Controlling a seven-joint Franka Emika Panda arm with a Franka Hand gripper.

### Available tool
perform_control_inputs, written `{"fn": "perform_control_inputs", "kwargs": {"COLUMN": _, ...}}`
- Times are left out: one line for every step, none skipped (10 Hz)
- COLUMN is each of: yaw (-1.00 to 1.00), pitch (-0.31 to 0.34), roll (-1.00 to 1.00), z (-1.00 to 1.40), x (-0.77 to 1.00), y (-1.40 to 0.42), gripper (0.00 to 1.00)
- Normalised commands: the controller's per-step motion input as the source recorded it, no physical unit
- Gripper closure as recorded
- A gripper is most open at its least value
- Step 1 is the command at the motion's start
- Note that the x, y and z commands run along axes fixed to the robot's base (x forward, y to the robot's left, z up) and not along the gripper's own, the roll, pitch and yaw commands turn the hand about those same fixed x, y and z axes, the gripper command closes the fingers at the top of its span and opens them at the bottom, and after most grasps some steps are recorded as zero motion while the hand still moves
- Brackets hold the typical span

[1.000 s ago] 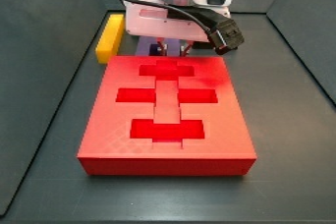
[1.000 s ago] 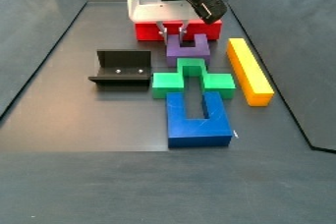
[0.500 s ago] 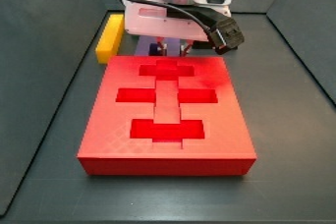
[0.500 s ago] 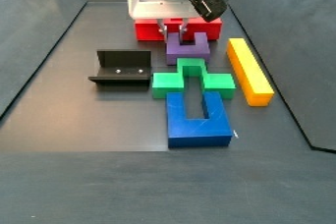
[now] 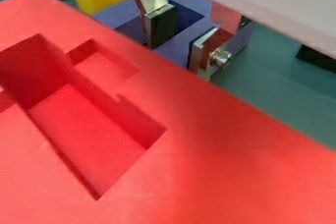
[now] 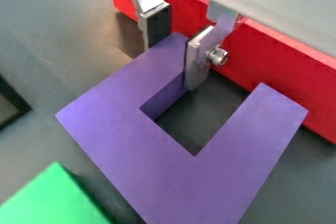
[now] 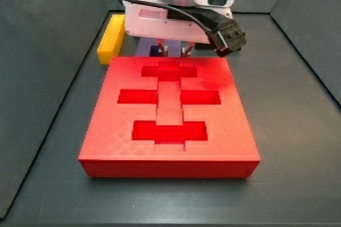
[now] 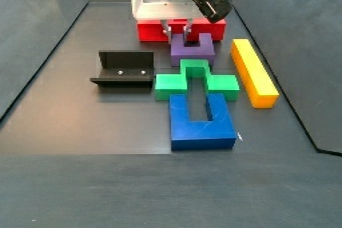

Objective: Pick up the purple object. Move up. Place the purple object on the fixture. Regrasp the purple object. Move to above the board. Insert the purple object.
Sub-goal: Pick up the purple object, then move up, then place the purple object on the fixture.

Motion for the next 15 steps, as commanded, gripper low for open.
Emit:
{"fn": "perform_control_inputs", "kwargs": {"yaw": 0.0, "pitch": 0.0, "roll": 0.0, "z": 0.0, "x": 0.0, "y": 0.0, "gripper": 1.0}}
{"fn": "perform_control_inputs", "kwargs": {"yaw": 0.0, "pitch": 0.0, "roll": 0.0, "z": 0.0, "x": 0.0, "y": 0.0, "gripper": 1.0}}
{"fn": "perform_control_inputs", "kwargs": {"yaw": 0.0, "pitch": 0.0, "roll": 0.0, "z": 0.0, "x": 0.0, "y": 0.0, "gripper": 1.0}}
{"fn": "perform_control_inputs", "kwargs": {"yaw": 0.0, "pitch": 0.0, "roll": 0.0, "z": 0.0, "x": 0.0, "y": 0.0, "gripper": 1.0}}
{"fn": "perform_control_inputs", "kwargs": {"yaw": 0.0, "pitch": 0.0, "roll": 0.0, "z": 0.83, "x": 0.0, "y": 0.0, "gripper": 1.0}}
{"fn": "perform_control_inputs", "kwargs": {"yaw": 0.05, "pitch": 0.019, "roll": 0.01, "z": 0.79, "x": -0.01, "y": 0.08, "gripper": 1.0}}
{"fn": "perform_control_inputs", "kwargs": {"yaw": 0.05, "pitch": 0.046, "roll": 0.0, "z": 0.66, "x": -0.05, "y": 0.07, "gripper": 1.0}}
{"fn": "perform_control_inputs", "kwargs": {"yaw": 0.02, "pitch": 0.031, "roll": -0.05, "z": 0.29, "x": -0.01, "y": 0.02, "gripper": 1.0}}
{"fn": "perform_control_inputs", "kwargs": {"yaw": 0.0, "pitch": 0.0, "roll": 0.0, "z": -0.01, "x": 0.0, "y": -0.05, "gripper": 1.0}}
{"fn": "perform_control_inputs", "kwargs": {"yaw": 0.0, "pitch": 0.0, "roll": 0.0, "z": -0.03, "x": 0.0, "y": -0.07, "gripper": 1.0}}
{"fn": "perform_control_inputs", "kwargs": {"yaw": 0.0, "pitch": 0.0, "roll": 0.0, "z": -0.02, "x": 0.0, "y": -0.08, "gripper": 1.0}}
{"fn": "perform_control_inputs", "kwargs": {"yaw": 0.0, "pitch": 0.0, "roll": 0.0, "z": 0.0, "x": 0.0, "y": -0.07, "gripper": 1.0}}
{"fn": "perform_control_inputs", "kwargs": {"yaw": -0.11, "pitch": 0.0, "roll": -0.57, "z": 0.71, "x": 0.33, "y": 0.25, "gripper": 1.0}}
{"fn": "perform_control_inputs", "kwargs": {"yaw": -0.13, "pitch": 0.0, "roll": -0.65, "z": 0.76, "x": 0.8, "y": 0.12, "gripper": 1.0}}
{"fn": "perform_control_inputs", "kwargs": {"yaw": -0.15, "pitch": -0.069, "roll": -0.76, "z": 0.6, "x": 0.79, "y": 0.1, "gripper": 1.0}}
